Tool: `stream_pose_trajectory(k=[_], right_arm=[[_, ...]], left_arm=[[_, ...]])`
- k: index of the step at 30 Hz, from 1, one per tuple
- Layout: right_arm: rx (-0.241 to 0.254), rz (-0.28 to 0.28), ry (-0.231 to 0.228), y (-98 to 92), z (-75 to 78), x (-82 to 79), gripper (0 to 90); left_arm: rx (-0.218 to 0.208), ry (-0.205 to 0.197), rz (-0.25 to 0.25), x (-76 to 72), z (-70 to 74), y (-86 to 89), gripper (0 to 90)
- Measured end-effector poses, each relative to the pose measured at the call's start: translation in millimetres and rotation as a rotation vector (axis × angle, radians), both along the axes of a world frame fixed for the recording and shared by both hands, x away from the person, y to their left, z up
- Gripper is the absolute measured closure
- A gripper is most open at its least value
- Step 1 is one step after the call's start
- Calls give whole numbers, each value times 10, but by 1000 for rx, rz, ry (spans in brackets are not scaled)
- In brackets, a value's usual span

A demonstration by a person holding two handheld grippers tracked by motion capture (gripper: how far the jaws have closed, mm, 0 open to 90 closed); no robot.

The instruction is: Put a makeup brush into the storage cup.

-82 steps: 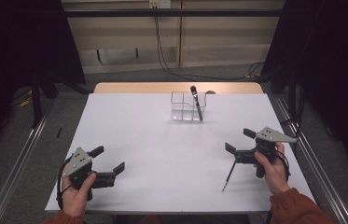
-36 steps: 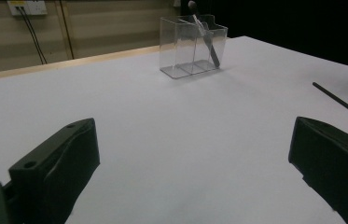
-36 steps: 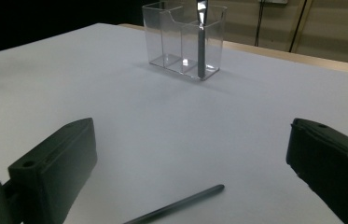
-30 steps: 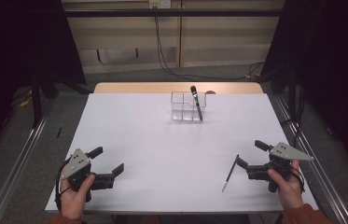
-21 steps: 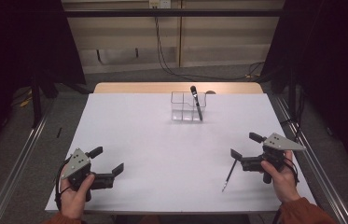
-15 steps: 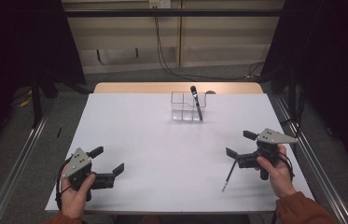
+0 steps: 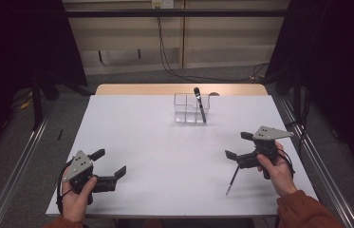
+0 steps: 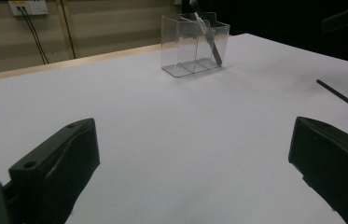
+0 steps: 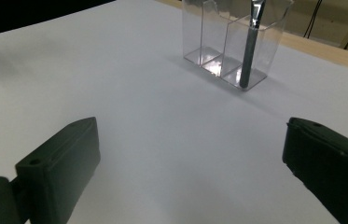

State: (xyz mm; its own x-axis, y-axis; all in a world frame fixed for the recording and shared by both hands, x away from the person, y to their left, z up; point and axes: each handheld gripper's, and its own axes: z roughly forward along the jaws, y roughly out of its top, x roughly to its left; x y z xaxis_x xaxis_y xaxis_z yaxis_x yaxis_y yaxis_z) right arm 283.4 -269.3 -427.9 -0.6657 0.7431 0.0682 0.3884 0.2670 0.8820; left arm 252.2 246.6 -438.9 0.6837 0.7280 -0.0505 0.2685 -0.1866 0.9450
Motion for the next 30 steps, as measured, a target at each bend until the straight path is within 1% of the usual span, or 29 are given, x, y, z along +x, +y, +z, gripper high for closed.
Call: stream_pose_trajectory(k=[3, 5, 9, 11, 12, 14, 16, 17, 18, 20, 22, 23, 26, 28, 30], right_arm=[[-17, 23, 31, -25, -3, 23, 49], [-28, 45, 59, -40, -8, 39, 49], [-50, 82, 91, -40, -12, 48, 53], [-63, 112, 105, -35, -10, 52, 52], [-74, 123, 105, -30, -9, 56, 50], [-110, 139, 111, -19, 2, 60, 32], [-129, 174, 128, -19, 19, 70, 19], [-138, 181, 124, -18, 30, 74, 14], [-148, 188, 129, -18, 43, 80, 15], [-178, 191, 150, -14, 68, 95, 17], [-202, 214, 177, -14, 80, 109, 27], [-210, 225, 179, -12, 87, 113, 27], [-256, 255, 175, 10, 123, 108, 30], [-280, 267, 174, 19, 140, 111, 35], [-301, 276, 182, 22, 150, 126, 34]], left_arm=[[-2, 1, 1, 0, 1, 0, 19], [-2, 2, 0, 0, 0, -6, 19], [-1, 0, -2, -1, 0, -7, 19], [-2, 1, 0, -2, 0, -5, 19], [-1, 0, 0, -1, 0, -4, 19], [-1, 1, 0, -1, 0, -5, 19], [1, -1, -3, -1, 1, -6, 19], [2, -1, -4, -1, 2, -7, 19], [2, -1, -4, -2, 2, -8, 19], [2, -1, -3, -1, 1, -6, 19], [3, -1, -1, -1, 1, -4, 19], [2, -2, 0, -2, 2, -4, 19], [3, -1, -2, -1, 1, -6, 19], [3, -1, -2, -1, 1, -10, 19], [3, -1, -4, -2, 1, -11, 19]])
